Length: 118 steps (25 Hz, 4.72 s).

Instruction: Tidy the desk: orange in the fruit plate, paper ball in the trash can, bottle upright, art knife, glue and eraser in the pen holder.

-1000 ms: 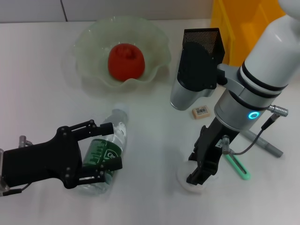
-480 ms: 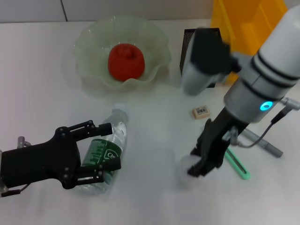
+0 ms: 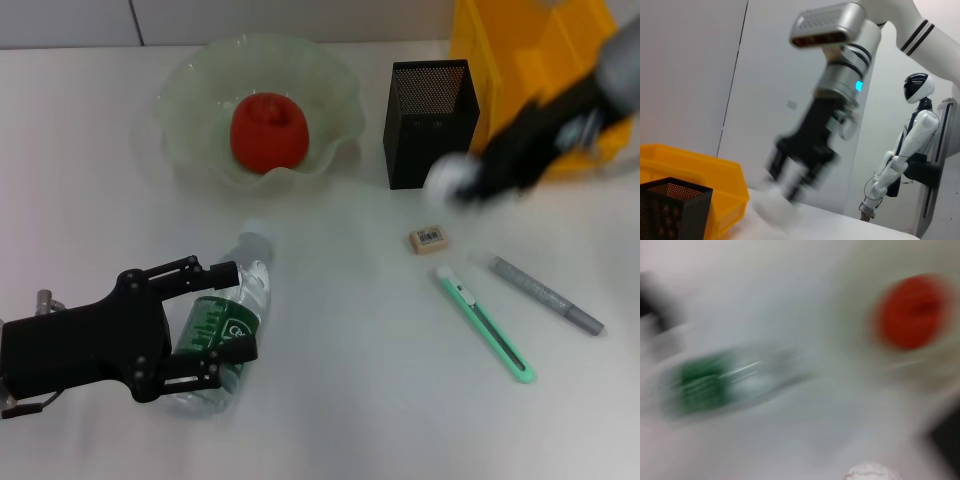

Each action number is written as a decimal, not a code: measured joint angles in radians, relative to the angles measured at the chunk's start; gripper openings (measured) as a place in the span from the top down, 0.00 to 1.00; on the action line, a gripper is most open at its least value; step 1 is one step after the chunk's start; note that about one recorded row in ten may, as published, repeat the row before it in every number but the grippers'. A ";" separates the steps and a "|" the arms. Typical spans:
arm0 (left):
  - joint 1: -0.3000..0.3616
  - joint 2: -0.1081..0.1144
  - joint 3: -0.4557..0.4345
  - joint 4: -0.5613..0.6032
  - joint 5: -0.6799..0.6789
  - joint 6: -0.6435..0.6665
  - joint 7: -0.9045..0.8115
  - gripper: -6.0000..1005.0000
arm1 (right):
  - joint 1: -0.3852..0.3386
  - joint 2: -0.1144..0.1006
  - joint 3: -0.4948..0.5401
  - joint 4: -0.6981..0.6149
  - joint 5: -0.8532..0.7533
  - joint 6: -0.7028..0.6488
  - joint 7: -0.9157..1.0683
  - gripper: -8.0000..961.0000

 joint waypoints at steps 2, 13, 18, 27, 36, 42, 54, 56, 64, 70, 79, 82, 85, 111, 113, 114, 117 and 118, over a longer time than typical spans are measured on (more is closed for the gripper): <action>-0.004 0.000 0.001 0.000 0.000 0.000 -0.001 0.21 | 0.004 0.000 0.105 -0.032 -0.084 0.107 0.020 0.54; -0.014 -0.004 0.000 0.005 0.000 0.000 -0.004 0.21 | -0.038 -0.018 0.244 0.272 0.016 0.706 -0.002 0.54; -0.038 -0.006 0.000 0.009 0.000 -0.006 -0.032 0.21 | -0.044 -0.005 0.240 0.304 0.018 0.763 -0.013 0.54; -0.063 -0.004 -0.065 0.091 0.001 -0.069 -0.276 0.21 | -0.238 -0.013 0.263 0.187 0.416 0.592 -0.198 0.15; -0.177 -0.063 -0.049 0.679 0.380 -0.218 -1.135 0.21 | -0.432 -0.020 0.398 0.363 0.814 0.076 -0.679 0.15; -0.318 -0.072 0.079 0.785 0.663 -0.235 -1.539 0.21 | -0.472 -0.034 0.436 0.730 0.810 0.000 -1.035 0.15; -0.393 -0.081 0.249 0.753 0.918 -0.307 -1.854 0.21 | -0.467 -0.018 0.437 0.854 0.804 0.046 -1.202 0.15; -0.399 -0.082 0.252 0.731 0.919 -0.319 -1.855 0.21 | -0.461 -0.016 0.436 0.854 0.799 0.053 -1.202 0.15; -0.452 -0.082 0.303 0.538 0.918 -0.428 -1.855 0.22 | -0.412 -0.004 0.433 0.856 0.726 0.072 -1.202 0.15; -0.454 -0.082 0.325 0.524 0.911 -0.447 -1.855 0.24 | -0.399 -0.003 0.433 0.870 0.693 0.073 -1.200 0.15; -0.455 -0.083 0.403 0.485 0.864 -0.512 -1.856 0.26 | -0.390 -0.003 0.433 0.895 0.685 0.083 -1.204 0.15; -0.455 -0.083 0.421 0.482 0.863 -0.518 -1.856 0.33 | -0.388 -0.003 0.433 0.901 0.685 0.084 -1.205 0.15; -0.448 -0.083 0.449 0.495 0.860 -0.529 -1.855 0.40 | -0.388 -0.003 0.433 0.907 0.684 0.089 -1.205 0.15; -0.030 -0.071 0.319 0.761 0.098 -0.540 -1.031 0.56 | -0.383 -0.002 0.451 0.962 0.720 0.069 -1.186 0.15; -0.020 -0.070 0.276 0.673 -0.006 -0.519 -0.891 0.56 | -0.381 -0.002 0.451 0.977 0.740 0.069 -1.185 0.15; -0.024 -0.070 0.241 0.558 -0.116 -0.483 -0.740 0.56 | -0.379 -0.002 0.455 0.990 0.748 0.069 -1.185 0.15; -0.036 -0.070 0.221 0.443 -0.216 -0.452 -0.602 0.56 | -0.377 -0.002 0.461 1.003 0.755 0.070 -1.185 0.15; -0.050 -0.071 0.212 0.345 -0.299 -0.421 -0.466 0.56 | -0.376 -0.002 0.464 1.009 0.759 0.072 -1.187 0.15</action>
